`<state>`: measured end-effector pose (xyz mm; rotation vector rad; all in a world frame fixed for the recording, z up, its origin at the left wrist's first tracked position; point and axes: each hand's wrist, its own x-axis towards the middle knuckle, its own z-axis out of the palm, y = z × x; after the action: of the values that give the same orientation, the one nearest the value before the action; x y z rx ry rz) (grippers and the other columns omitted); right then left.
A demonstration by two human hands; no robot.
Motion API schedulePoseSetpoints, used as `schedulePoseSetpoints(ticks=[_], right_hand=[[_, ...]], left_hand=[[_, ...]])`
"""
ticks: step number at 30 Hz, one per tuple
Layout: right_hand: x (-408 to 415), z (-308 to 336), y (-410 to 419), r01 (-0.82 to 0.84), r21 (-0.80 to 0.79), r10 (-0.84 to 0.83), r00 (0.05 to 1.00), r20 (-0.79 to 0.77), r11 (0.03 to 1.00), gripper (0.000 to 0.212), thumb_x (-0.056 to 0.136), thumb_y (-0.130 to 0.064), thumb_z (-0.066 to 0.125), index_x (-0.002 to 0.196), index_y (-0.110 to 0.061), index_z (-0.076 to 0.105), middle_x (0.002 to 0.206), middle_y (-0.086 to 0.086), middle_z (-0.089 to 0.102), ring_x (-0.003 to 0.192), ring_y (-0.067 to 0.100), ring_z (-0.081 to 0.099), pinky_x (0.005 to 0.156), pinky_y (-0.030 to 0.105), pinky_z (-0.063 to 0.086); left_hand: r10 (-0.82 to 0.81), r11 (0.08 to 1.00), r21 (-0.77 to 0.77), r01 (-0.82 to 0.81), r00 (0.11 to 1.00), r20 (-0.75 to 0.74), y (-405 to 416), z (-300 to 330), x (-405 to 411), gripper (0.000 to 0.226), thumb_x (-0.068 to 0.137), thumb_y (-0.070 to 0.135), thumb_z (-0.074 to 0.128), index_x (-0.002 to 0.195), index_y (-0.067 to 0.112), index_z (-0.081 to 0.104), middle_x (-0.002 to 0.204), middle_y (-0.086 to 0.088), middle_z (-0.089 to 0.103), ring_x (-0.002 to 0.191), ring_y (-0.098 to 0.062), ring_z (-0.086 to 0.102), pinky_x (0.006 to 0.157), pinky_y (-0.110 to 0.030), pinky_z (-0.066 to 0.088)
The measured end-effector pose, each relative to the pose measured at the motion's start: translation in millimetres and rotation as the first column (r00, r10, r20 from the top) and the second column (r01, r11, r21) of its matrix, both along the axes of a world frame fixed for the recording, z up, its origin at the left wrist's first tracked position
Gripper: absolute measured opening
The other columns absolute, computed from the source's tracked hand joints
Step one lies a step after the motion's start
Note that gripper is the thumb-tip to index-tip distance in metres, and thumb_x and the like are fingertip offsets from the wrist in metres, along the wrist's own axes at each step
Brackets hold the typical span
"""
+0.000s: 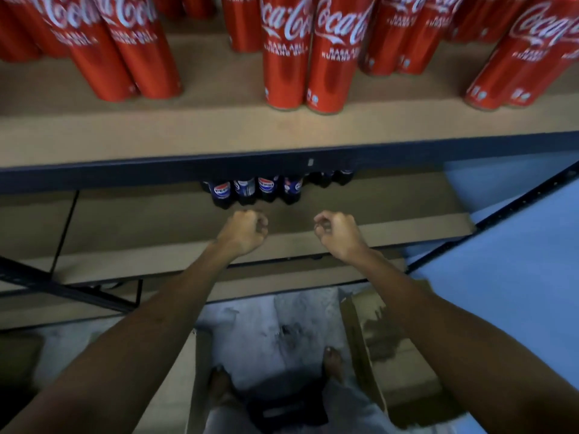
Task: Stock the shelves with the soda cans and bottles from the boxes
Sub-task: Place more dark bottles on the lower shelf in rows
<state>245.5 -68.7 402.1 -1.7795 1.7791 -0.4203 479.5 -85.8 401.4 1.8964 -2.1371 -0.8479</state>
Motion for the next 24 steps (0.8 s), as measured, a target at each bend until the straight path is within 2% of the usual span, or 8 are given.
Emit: schedulePoseSetpoints(ticks=[3, 8, 11, 15, 18, 21, 24], right_hand=[[-6, -22, -10, -0.006, 0.036, 0.006, 1.000, 0.012, 0.999, 0.023, 0.091, -0.019, 0.060, 0.112, -0.013, 0.068, 0.103, 0.006, 0.073, 0.099, 0.021, 0.067, 0.089, 0.034, 0.054], [-8, -61, -27, 0.029, 0.053, -0.030, 0.999, 0.034, 0.998, 0.023, 0.092, -0.019, 0.059, 0.113, -0.014, 0.068, 0.101, 0.007, 0.072, 0.094, 0.022, 0.066, 0.090, 0.034, 0.053], [-5, -89, -41, 0.063, 0.032, -0.065, 0.996, 0.057, 0.998, 0.027, 0.093, -0.019, 0.060, 0.117, -0.011, 0.067, 0.108, 0.009, 0.070, 0.103, 0.023, 0.065, 0.091, 0.026, 0.048], [2, -121, -62, 0.073, 0.002, -0.073, 0.993, 0.089, 0.997, 0.028, 0.094, -0.013, 0.060, 0.120, -0.006, 0.065, 0.118, 0.009, 0.067, 0.112, 0.022, 0.061, 0.091, 0.019, 0.040], [8, -147, -81, 0.085, -0.036, -0.079, 0.985, 0.156, 0.996, 0.029, 0.092, -0.009, 0.062, 0.121, -0.008, 0.061, 0.123, 0.007, 0.064, 0.117, 0.021, 0.059, 0.101, 0.027, 0.044], [14, -172, -99, 0.129, -0.120, -0.102, 0.972, 0.211, 0.984, 0.032, 0.092, -0.011, 0.061, 0.125, -0.012, 0.058, 0.124, 0.005, 0.062, 0.116, 0.020, 0.059, 0.100, 0.031, 0.046], [18, -189, -111, 0.144, -0.206, -0.093, 0.966, 0.240, 0.968, 0.044, 0.093, -0.017, 0.062, 0.134, -0.013, 0.050, 0.127, 0.008, 0.059, 0.112, 0.021, 0.058, 0.099, 0.036, 0.047]], left_hand=[[0.083, 0.996, 0.041, -0.082, 0.996, -0.012, -7, -24, -7, 0.018, 0.086, 0.020, 0.062, 0.101, 0.018, 0.069, 0.107, -0.004, 0.071, 0.107, -0.023, 0.064, 0.093, -0.031, 0.050], [0.196, 0.981, 0.018, -0.195, 0.980, -0.020, -24, -62, -15, 0.029, 0.088, 0.021, 0.059, 0.116, 0.015, 0.064, 0.121, -0.007, 0.066, 0.115, -0.029, 0.059, 0.099, -0.033, 0.046], [0.272, 0.962, 0.036, -0.270, 0.956, -0.109, -37, -90, -14, 0.030, 0.088, 0.025, 0.060, 0.118, 0.020, 0.059, 0.122, -0.006, 0.064, 0.115, -0.029, 0.059, 0.098, -0.034, 0.046], [0.293, 0.956, 0.029, -0.292, 0.941, -0.167, -49, -128, -13, 0.032, 0.091, 0.025, 0.060, 0.122, 0.020, 0.054, 0.124, -0.004, 0.061, 0.114, -0.026, 0.058, 0.093, -0.030, 0.044], [0.256, 0.963, -0.019, -0.268, 0.937, -0.236, -60, -157, -15, 0.025, 0.089, 0.011, 0.059, 0.113, 0.018, 0.056, 0.115, 0.000, 0.062, 0.105, -0.018, 0.059, 0.088, -0.028, 0.044], [0.200, 0.960, -0.133, -0.245, 0.938, -0.284, -72, -179, -20, 0.036, 0.082, -0.006, 0.057, 0.112, 0.013, 0.063, 0.107, -0.002, 0.066, 0.100, -0.018, 0.062, 0.089, -0.025, 0.048], [0.157, 0.930, -0.271, -0.247, 0.937, -0.312, -84, -202, -20, 0.029, 0.081, -0.002, 0.058, 0.104, 0.013, 0.068, 0.101, -0.003, 0.070, 0.097, -0.019, 0.064, 0.092, -0.033, 0.052]])
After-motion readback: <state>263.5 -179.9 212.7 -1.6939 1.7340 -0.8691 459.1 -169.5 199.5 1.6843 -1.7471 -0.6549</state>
